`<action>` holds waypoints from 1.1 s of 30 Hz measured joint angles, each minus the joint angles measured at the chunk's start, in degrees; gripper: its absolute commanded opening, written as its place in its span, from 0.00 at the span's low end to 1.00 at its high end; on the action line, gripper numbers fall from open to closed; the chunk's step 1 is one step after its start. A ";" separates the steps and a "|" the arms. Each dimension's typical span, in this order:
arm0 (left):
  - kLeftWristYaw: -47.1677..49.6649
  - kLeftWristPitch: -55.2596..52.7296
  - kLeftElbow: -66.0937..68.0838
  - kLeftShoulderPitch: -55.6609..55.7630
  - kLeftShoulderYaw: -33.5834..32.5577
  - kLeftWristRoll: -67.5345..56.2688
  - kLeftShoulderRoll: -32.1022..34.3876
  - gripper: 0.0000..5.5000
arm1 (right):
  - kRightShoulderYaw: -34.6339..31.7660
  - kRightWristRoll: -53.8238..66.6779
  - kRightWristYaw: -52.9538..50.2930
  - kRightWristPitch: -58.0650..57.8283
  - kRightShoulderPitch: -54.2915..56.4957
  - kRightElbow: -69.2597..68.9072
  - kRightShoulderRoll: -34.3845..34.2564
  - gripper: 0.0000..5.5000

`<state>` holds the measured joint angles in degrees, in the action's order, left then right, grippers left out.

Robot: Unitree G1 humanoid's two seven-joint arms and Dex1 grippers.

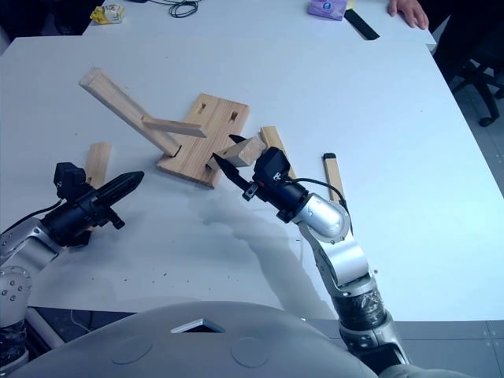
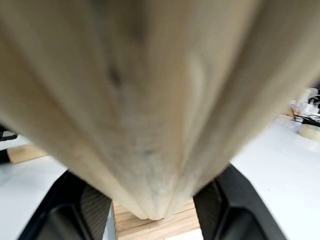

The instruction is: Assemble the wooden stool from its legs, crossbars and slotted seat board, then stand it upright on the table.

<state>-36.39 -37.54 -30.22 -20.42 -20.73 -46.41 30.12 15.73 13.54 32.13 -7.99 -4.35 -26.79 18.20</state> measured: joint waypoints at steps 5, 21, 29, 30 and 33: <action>0.96 1.17 -1.15 -1.74 -0.20 0.04 -1.51 0.00 | -2.37 4.19 3.55 -4.05 2.94 -1.12 3.88 0.37; 4.75 5.95 -5.53 -9.87 -0.01 1.00 -6.47 0.00 | -7.54 17.50 11.08 -20.00 8.80 -8.98 17.46 0.37; 5.78 7.54 -6.07 -11.04 0.81 1.64 -8.24 0.00 | -5.04 19.18 16.09 -20.40 14.15 -3.30 18.88 0.37; 6.04 7.77 -6.08 -11.28 0.91 1.73 -8.40 0.00 | -4.61 19.17 16.07 -20.50 15.18 -2.22 18.74 0.37; 6.43 8.47 -6.14 -12.05 0.97 1.85 -8.86 0.00 | -4.00 19.14 15.90 -20.61 16.49 -1.01 18.71 0.37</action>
<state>-29.96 -29.07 -36.36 -32.48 -19.76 -44.56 21.26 11.73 32.68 48.04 -28.59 12.14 -27.80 36.91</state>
